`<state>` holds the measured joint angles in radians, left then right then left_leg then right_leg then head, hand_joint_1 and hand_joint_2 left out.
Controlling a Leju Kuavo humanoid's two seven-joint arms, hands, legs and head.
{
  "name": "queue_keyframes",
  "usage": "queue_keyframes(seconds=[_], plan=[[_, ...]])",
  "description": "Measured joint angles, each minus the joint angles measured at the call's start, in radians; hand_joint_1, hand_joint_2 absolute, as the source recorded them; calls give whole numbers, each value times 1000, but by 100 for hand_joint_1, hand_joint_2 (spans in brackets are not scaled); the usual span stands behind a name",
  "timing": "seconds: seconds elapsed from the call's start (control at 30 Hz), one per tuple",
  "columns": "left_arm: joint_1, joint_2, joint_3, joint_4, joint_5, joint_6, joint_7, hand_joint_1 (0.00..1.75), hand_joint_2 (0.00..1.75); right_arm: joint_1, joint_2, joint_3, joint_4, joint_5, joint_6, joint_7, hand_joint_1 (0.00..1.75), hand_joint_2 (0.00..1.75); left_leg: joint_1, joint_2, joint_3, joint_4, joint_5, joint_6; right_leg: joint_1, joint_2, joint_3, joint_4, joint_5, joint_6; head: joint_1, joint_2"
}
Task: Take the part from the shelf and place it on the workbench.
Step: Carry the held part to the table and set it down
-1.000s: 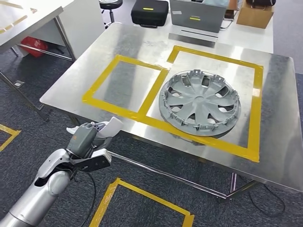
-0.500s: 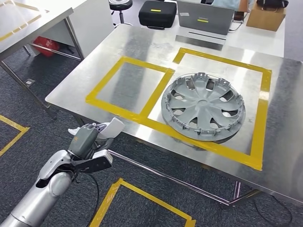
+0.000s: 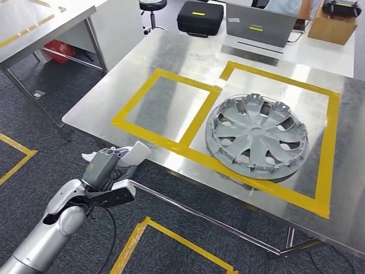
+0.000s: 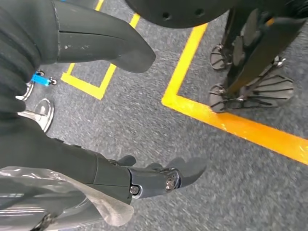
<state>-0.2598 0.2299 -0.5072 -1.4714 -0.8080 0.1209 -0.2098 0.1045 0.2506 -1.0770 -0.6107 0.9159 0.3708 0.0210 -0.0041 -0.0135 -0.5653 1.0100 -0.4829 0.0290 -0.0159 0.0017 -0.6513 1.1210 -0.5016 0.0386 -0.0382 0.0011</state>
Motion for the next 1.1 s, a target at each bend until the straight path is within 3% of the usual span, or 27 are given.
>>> queue_keyframes(seconds=[0.07,0.2,0.27,0.33,0.37,0.4,0.43,0.5,0.57,0.67,0.73,0.83,0.87,0.9,0.93,0.97,1.03,1.1], plan=[[-1,0,0,0,0,0,0,175,175,-1,0,0,0,0,0,0,0,175,-3,-1,-1,8,-9,-10,0,4,39,-79,22,-7,0,0],[-2,-1,0,0,0,0,0,175,175,1,0,0,0,0,1,1,0,175,-2,-1,-6,21,-22,-26,0,6,51,-93,15,-29,-1,0],[-4,0,1,0,0,0,0,175,175,0,0,0,0,0,0,0,0,175,1,1,-41,101,-64,-36,-2,4,58,-96,13,-41,-3,0],[-2,0,1,0,0,0,0,175,175,1,0,-1,0,0,0,0,0,175,4,1,-113,240,-118,-41,-1,2,63,-96,8,-47,-3,0],[1,0,1,0,0,0,0,175,175,1,0,-1,0,0,0,0,0,175,6,1,-142,289,-129,-43,0,1,66,-96,6,-48,-3,0],[3,0,1,0,0,0,0,175,175,1,0,-1,0,0,0,0,0,175,7,1,-156,305,-121,-43,0,1,68,-96,3,-48,-4,0],[4,0,1,0,0,0,0,175,175,1,0,0,0,0,0,0,0,175,7,1,-148,278,-92,-42,0,1,72,-96,1,-47,-4,0],[3,0,1,0,0,0,0,175,175,1,0,0,0,0,1,0,0,175,8,4,-91,148,-16,-36,0,1,83,-96,-6,-42,-3,0],[2,0,1,0,0,0,0,175,175,1,0,0,0,0,1,0,0,175,4,7,-45,43,17,-30,3,1,86,-96,-12,-33,-2,0],[1,0,1,0,0,0,0,175,175,0,0,0,0,0,1,0,0,175,0,6,-36,18,12,-18,2,-1,84,-100,-15,-15,-2,0],[-1,0,1,-1,0,0,0,175,175,-1,0,0,0,0,1,0,0,175,3,6,-25,7,14,-5,1,-1,71,-70,-35,-7,0,0],[-3,-1,1,-1,0,0,0,175,175,-1,0,0,0,0,1,0,0,175,2,7,-17,3,10,8,3,-1,-21,105,-110,-3,6,0],[-2,-2,0,-1,0,0,0,175,175,0,0,0,0,0,1,0,0,175,0,6,-16,3,8,10,3,-1,-55,159,-123,-3,6,0],[-1,-2,0,-1,0,0,0,175,175,1,0,0,0,0,1,0,0,175,-1,6,-14,3,6,11,3,-1,-75,183,-118,-3,6,0],[0,-3,0,-1,0,0,0,175,175,1,0,0,0,0,1,0,0,175,-2,5,-11,3,3,11,4,-1,-74,166,-93,-5,6,0],[1,-3,0,-1,0,0,0,175,175,1,0,0,0,0,0,0,0,175,-3,4,-6,4,-1,9,4,-1,-53,111,-53,-7,6,0],[0,-3,0,-1,0,0,0,175,175,0,0,0,0,0,0,0,0,175,-5,3,2,7,-10,3,5,0,11,-24,8,-12,7,0],[-1,-3,0,-1,0,0,0,175,175,0,0,0,0,0,0,0,0,175,-7,3,3,9,-16,-5,7,1,46,-87,17,-17,6,0]])
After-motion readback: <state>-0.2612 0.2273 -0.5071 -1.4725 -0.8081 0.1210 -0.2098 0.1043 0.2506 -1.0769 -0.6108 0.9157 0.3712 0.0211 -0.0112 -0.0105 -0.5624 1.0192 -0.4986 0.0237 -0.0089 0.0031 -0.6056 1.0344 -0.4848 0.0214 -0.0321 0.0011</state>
